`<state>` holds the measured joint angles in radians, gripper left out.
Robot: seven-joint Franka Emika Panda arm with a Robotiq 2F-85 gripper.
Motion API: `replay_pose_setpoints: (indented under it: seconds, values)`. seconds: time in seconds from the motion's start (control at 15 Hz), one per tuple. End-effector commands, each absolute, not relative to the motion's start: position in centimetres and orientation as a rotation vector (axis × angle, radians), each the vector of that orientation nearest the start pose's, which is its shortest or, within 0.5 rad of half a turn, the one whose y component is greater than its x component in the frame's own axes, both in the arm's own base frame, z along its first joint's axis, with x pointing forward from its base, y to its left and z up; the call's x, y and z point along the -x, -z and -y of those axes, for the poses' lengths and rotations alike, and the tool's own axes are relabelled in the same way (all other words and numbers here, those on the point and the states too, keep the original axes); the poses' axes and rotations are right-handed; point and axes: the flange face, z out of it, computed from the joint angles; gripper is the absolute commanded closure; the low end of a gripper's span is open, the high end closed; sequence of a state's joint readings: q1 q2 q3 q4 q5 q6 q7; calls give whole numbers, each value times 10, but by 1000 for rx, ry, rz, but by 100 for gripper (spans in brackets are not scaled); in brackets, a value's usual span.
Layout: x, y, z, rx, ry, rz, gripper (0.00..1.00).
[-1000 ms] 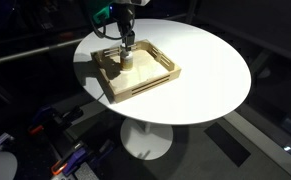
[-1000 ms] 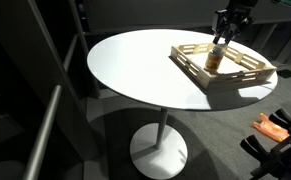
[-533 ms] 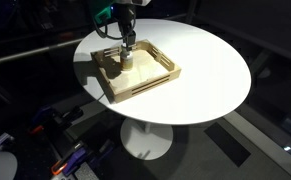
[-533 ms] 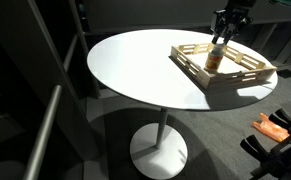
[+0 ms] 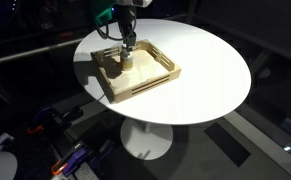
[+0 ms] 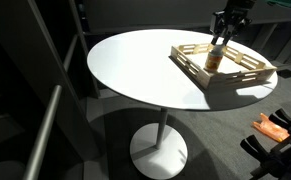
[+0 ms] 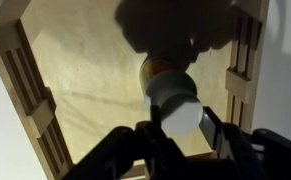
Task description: Put the lid on the bottle
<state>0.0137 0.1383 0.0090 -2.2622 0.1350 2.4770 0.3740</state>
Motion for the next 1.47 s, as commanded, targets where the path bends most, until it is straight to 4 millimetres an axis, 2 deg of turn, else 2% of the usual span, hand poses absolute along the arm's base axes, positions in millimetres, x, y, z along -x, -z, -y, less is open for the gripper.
replay_pose_setpoints:
  seconds: [0.0, 0.2, 0.33, 0.47, 0.67, 1.0, 1.4]
  values:
    - [-548, -308, -12, 2946, 86, -657, 81]
    - [-548, -308, -12, 2947, 83, -655, 81]
    - [-548, -309, -12, 2945, 83, -653, 44]
    - [-547, -310, -12, 2942, 83, -653, 23]
    - [-547, -311, -12, 2934, 83, -651, 1]
    - [-547, -319, -13, 2933, 79, -605, 0]
    - [-537, -343, -8, 2997, -75, -313, 0]
